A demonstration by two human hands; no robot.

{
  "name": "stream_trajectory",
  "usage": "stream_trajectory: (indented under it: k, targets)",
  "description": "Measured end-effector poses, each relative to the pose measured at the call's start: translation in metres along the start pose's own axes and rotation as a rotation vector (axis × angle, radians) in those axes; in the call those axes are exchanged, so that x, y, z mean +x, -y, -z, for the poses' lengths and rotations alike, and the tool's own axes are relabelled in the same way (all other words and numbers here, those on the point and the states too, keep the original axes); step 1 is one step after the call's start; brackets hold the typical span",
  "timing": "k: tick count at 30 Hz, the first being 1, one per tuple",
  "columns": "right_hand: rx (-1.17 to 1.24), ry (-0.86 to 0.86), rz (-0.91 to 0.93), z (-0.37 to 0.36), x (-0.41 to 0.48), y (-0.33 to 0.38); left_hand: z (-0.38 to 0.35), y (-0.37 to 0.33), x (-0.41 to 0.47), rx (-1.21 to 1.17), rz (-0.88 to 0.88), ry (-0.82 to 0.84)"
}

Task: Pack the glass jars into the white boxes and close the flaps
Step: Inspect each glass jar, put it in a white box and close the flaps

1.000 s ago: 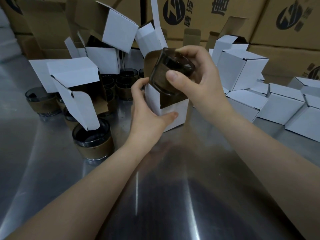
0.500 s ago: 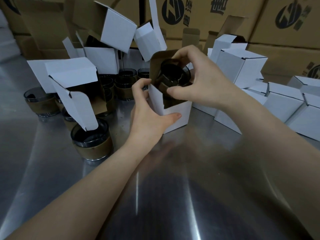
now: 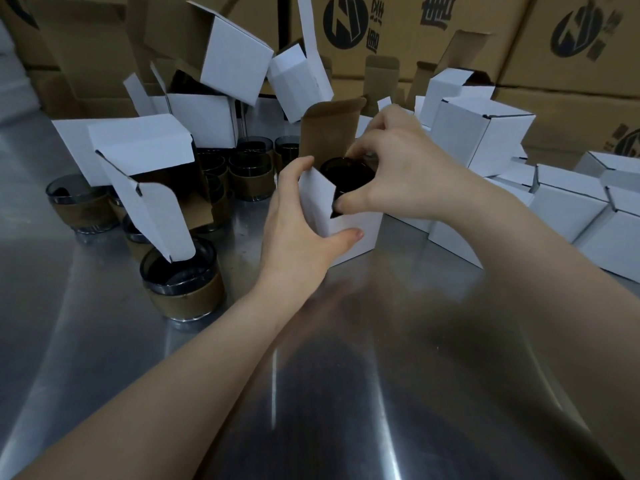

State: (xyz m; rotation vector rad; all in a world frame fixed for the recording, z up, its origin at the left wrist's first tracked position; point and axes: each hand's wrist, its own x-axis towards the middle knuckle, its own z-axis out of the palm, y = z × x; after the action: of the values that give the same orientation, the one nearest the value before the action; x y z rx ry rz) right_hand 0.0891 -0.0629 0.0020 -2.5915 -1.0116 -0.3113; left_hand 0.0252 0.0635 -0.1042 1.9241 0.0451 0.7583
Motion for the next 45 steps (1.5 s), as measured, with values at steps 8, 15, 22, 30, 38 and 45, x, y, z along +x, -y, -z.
stream_trajectory:
  k: [8, 15, 22, 30, 38, 45]
  targets:
    - [0.027, 0.168, -0.173, -0.005, -0.001, 0.007, -0.003, -0.001, -0.003, 0.108, -0.090, 0.039]
    - [-0.019, 0.246, -0.201, -0.005, -0.002, 0.009, -0.003, -0.005, -0.004, 0.182, -0.124, 0.041]
    - [0.001, 0.303, -0.215, 0.002, -0.004, 0.009, -0.004, -0.004, -0.005, 0.149, -0.116, 0.062]
    - [0.052, 0.344, -0.226, 0.006, -0.003, 0.007, -0.004, -0.007, -0.005, 0.158, -0.121, 0.077]
    - [0.262, 0.307, -0.206, 0.008, -0.002, -0.003, -0.001, -0.009, -0.004, 0.064, -0.028, 0.066]
    - [0.410, 0.195, -0.124, 0.011, -0.001, -0.004, 0.002, -0.009, -0.001, -0.006, 0.091, 0.053]
